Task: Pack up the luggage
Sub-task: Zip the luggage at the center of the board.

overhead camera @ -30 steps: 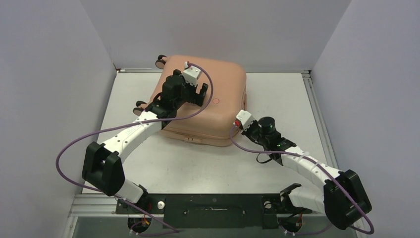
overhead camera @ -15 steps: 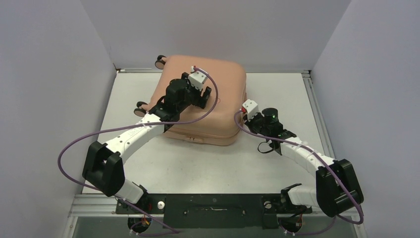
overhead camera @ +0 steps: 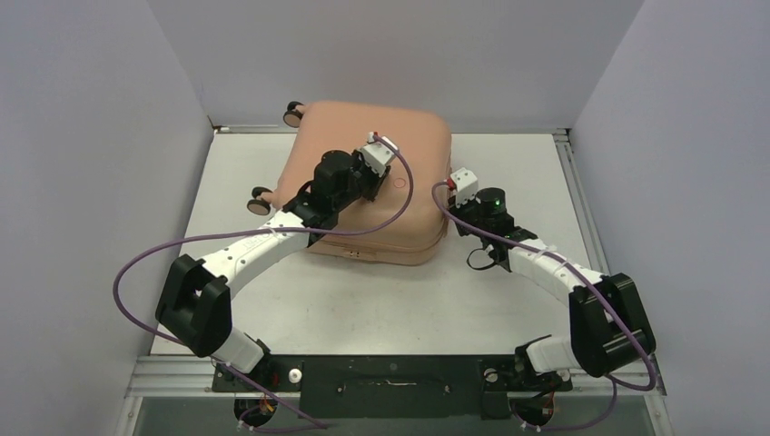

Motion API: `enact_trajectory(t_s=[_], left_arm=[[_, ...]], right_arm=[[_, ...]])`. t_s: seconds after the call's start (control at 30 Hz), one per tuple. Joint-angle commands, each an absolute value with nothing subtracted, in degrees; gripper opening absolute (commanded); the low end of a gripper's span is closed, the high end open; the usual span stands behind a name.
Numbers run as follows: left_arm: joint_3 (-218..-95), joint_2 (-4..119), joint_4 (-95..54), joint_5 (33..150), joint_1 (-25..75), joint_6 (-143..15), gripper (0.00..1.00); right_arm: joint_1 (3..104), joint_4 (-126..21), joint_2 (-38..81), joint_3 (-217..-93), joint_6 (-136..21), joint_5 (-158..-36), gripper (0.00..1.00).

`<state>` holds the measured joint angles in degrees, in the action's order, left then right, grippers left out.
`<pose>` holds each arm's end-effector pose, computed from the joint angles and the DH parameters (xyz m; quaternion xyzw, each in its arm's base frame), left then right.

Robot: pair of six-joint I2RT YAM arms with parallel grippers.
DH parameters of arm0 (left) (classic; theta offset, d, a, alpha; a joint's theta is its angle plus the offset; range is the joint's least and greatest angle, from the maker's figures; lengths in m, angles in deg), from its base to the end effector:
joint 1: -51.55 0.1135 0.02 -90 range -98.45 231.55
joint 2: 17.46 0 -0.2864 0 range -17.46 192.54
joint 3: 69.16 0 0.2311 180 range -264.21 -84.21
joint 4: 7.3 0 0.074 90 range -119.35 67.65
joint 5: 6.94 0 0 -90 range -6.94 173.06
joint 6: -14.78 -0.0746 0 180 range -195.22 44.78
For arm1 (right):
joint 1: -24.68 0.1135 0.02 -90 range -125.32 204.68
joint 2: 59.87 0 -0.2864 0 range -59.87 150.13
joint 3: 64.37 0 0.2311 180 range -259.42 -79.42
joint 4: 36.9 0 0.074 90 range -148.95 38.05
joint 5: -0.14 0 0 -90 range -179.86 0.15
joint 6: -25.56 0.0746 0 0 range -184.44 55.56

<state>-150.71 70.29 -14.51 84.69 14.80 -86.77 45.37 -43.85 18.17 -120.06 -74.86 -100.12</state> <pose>0.3056 -0.2309 0.3403 0.3291 0.7125 -0.1461 0.6023 0.2787 0.1195 0.2337 -0.2740 0.8159 0.1219 0.4943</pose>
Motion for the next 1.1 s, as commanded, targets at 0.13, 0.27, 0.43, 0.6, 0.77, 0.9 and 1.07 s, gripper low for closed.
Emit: enact_trajectory(t_s=[0.13, 0.27, 0.43, 0.6, 0.77, 0.9, 1.07], left_arm=[[-146.0, 73.8, -24.9, 87.0, 13.4, -89.3, 0.11], [-145.9, 74.0, -25.0, 87.2, 13.0, -90.0, 0.04], [-145.8, 74.4, -25.7, 87.7, 12.6, -90.5, 0.00], [-145.0, 74.7, -25.6, 88.1, 12.5, -91.1, 0.00], [-144.7, 75.2, -25.6, 89.4, 12.5, -91.1, 0.00], [-144.9, 75.5, -25.8, 89.5, 12.3, -91.3, 0.00], [-144.5, 75.9, -25.6, 89.6, 12.3, -91.5, 0.00]], right_arm=[[38.9, -34.7, 20.3, -126.2, -65.3, -94.3, 0.05], [38.5, -35.2, 23.2, -128.5, -64.4, -94.5, 0.05], [38.1, -33.7, 25.9, -129.9, -64.4, -94.9, 0.05], [37.9, -31.5, 26.3, -129.2, -64.4, -97.3, 0.05], [37.1, -31.5, 30.3, -132.8, -62.9, -95.8, 0.05], [36.4, -30.9, 34.2, -135.4, -61.8, -96.1, 0.05], [35.9, -30.7, 38.0, -138.9, -61.9, -95.9, 0.05]])
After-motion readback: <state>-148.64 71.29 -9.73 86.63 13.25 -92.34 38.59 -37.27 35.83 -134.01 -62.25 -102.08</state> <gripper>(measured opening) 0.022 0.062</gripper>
